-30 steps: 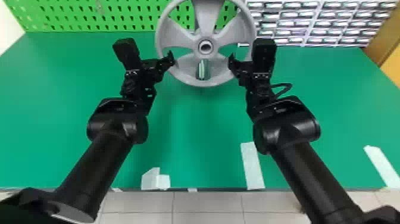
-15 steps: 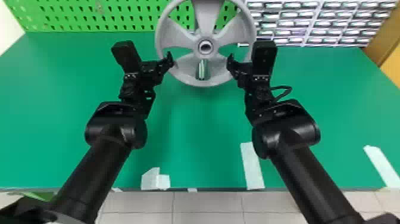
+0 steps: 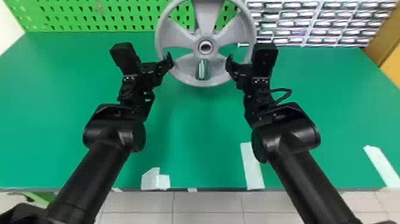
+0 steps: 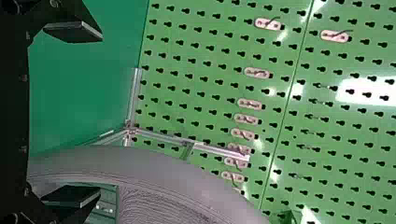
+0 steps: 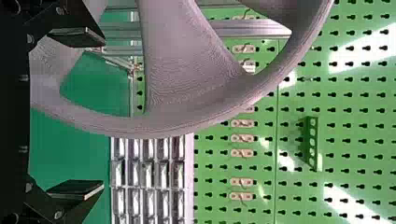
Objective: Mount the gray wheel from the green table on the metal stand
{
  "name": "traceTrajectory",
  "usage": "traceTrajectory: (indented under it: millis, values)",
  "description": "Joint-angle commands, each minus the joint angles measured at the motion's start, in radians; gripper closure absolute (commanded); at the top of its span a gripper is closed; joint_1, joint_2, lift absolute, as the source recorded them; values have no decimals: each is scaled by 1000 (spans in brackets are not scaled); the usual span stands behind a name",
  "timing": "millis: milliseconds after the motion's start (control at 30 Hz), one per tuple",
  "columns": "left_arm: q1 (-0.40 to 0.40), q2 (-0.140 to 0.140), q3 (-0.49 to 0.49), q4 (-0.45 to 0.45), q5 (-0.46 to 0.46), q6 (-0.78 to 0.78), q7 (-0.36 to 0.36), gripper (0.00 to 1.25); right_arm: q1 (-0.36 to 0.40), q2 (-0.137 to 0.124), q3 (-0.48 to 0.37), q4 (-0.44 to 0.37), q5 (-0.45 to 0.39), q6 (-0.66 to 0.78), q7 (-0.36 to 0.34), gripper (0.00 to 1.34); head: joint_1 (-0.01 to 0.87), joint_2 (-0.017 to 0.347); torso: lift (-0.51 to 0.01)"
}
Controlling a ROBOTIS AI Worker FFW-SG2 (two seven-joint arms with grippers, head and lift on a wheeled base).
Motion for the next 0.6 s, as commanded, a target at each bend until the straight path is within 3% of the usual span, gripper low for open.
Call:
traceTrajectory:
  millis: [0,567]
  values:
    - [13,5,3,-20,-1,3,0,128,12,1,0,-21,0,0,0,216,868,52,-93]
    - [78,18,10,-131,-16,32,0,128,54,-3,-3,-85,-11,0,0,217,868,52,-93]
